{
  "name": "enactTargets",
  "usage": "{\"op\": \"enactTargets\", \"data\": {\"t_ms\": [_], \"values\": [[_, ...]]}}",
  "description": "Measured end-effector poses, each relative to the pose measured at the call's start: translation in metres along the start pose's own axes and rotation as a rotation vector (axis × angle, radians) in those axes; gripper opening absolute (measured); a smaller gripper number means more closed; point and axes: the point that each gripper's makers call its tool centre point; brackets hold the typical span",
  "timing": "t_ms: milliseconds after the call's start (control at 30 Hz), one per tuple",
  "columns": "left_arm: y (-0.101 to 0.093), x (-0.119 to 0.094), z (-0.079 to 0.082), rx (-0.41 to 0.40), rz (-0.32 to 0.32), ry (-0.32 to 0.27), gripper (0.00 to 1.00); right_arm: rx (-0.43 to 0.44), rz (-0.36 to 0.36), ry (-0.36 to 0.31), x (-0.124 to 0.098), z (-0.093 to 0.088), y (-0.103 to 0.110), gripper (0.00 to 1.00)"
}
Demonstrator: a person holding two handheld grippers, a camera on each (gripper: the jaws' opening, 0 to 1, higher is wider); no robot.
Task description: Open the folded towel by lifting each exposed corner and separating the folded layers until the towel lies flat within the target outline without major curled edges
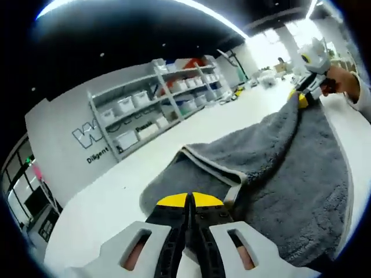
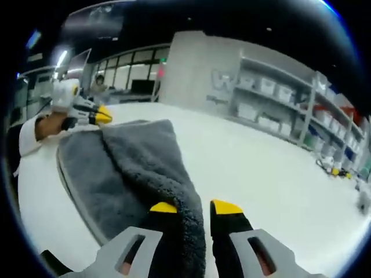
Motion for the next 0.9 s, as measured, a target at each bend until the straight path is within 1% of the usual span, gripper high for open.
{"op": "enactTargets", "data": {"t_ms": [33, 100, 200, 267, 367, 400, 533, 733, 767, 867, 900], "values": [[0.0, 0.0, -0.001, -0.002, 0.004, 0.005, 0.0, -0.024, 0.015, 0.001, -0.001, 0.001, 0.003, 0.14], [0.001, -0.001, -0.007, 0.001, 0.013, 0.039, 0.0, -0.06, 0.02, -0.001, -0.006, 0.005, 0.006, 0.16], [-0.001, -0.001, -0.013, -0.078, -0.003, 0.062, 0.0, -0.082, 0.027, -0.01, -0.013, 0.011, 0.009, 0.2], [-0.001, -0.002, -0.016, -0.085, -0.007, 0.084, 0.0, -0.094, 0.049, -0.028, -0.017, 0.018, 0.013, 0.21], [-0.002, -0.002, -0.019, -0.078, -0.006, 0.097, 0.0, -0.118, 0.098, -0.081, -0.024, 0.032, 0.025, 0.23], [-0.003, -0.002, -0.02, -0.075, -0.007, 0.104, 0.0, -0.117, 0.099, -0.081, -0.025, 0.034, 0.024, 0.24], [-0.006, -0.003, -0.025, -0.038, -0.004, 0.131, 0.0, -0.161, 0.116, -0.101, -0.036, 0.049, 0.033, 0.27], [-0.006, -0.003, -0.026, -0.021, -0.006, 0.136, 0.0, -0.182, 0.107, -0.132, -0.048, 0.062, 0.036, 0.27], [-0.006, -0.003, -0.026, -0.016, -0.005, 0.137, 0.0, -0.193, 0.103, -0.15, -0.049, 0.067, 0.037, 0.27], [-0.007, -0.003, -0.026, 0.003, -0.004, 0.141, 0.0, -0.216, 0.1, -0.182, -0.046, 0.075, 0.04, 0.28], [-0.007, -0.003, -0.026, 0.008, -0.004, 0.141, 0.0, -0.239, 0.095, -0.191, -0.043, 0.077, 0.041, 0.28]]}}
Point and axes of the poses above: the point that each gripper's makers call its tool centre point, and the gripper's own axes: x roughly forward along the fingers, y roughly to its left, z roughly out of its top, and after that the axes turned 11 degrees about -x, right-handed
